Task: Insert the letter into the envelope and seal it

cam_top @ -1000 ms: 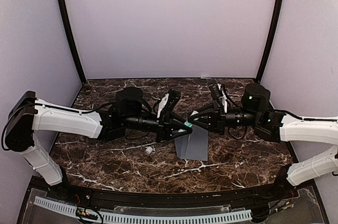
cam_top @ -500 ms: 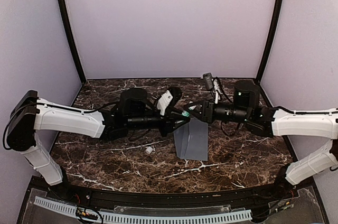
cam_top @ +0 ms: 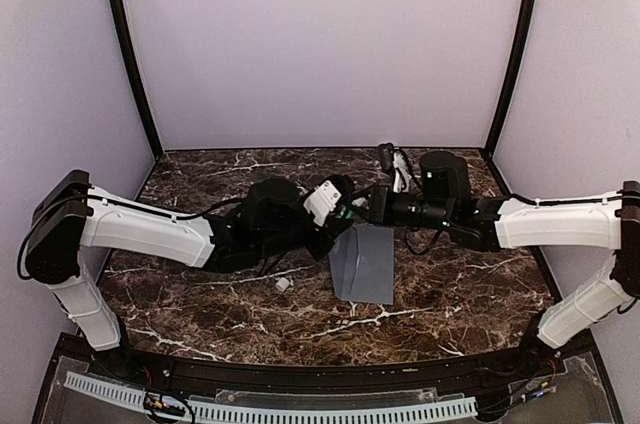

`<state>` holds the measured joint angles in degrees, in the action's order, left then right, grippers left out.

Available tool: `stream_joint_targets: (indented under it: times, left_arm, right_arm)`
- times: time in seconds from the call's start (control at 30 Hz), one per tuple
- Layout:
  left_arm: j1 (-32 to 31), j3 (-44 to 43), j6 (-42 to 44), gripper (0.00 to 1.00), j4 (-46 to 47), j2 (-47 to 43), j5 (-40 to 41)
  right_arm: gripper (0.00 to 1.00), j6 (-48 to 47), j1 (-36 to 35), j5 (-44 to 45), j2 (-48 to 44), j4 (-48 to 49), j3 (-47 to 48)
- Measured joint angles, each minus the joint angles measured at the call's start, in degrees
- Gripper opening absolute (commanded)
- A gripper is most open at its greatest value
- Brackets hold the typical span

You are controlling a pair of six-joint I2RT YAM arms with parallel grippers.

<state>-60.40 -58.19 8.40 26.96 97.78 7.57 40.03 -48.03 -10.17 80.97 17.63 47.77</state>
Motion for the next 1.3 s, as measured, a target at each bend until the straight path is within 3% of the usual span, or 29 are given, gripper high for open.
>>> stream_joint_targets:
  times: [0.17,0.27,0.77,1.0,1.3]
  left_arm:
    - [-0.61,-0.02,0.61,0.0,-0.07,-0.07,-3.02]
    - [-1.29,-0.02,0.57,0.0,-0.28,-0.48,-6.97]
    - [0.92,-1.73,-0.48,0.0,-6.58,-5.44,-29.44]
    - [1.05,-3.91,4.07,0.0,-12.09,-5.42,-30.25]
    - [1.05,-4.7,9.31,0.0,-16.24,-5.14,-27.47]
  right_arm:
    - [0.52,-1.07,-0.09,-0.9,-1.01,-1.29,0.0]
    - [0.56,-2.89,-0.09,-2.29,-2.56,-2.43,0.04]
    - [0.58,-10.16,0.07,-12.41,-16.96,-18.27,0.11]
    - [0.57,-10.38,0.07,-13.53,-18.01,-25.97,0.13]
    - [0.5,-10.12,0.07,-15.56,-14.91,-27.19,0.17]
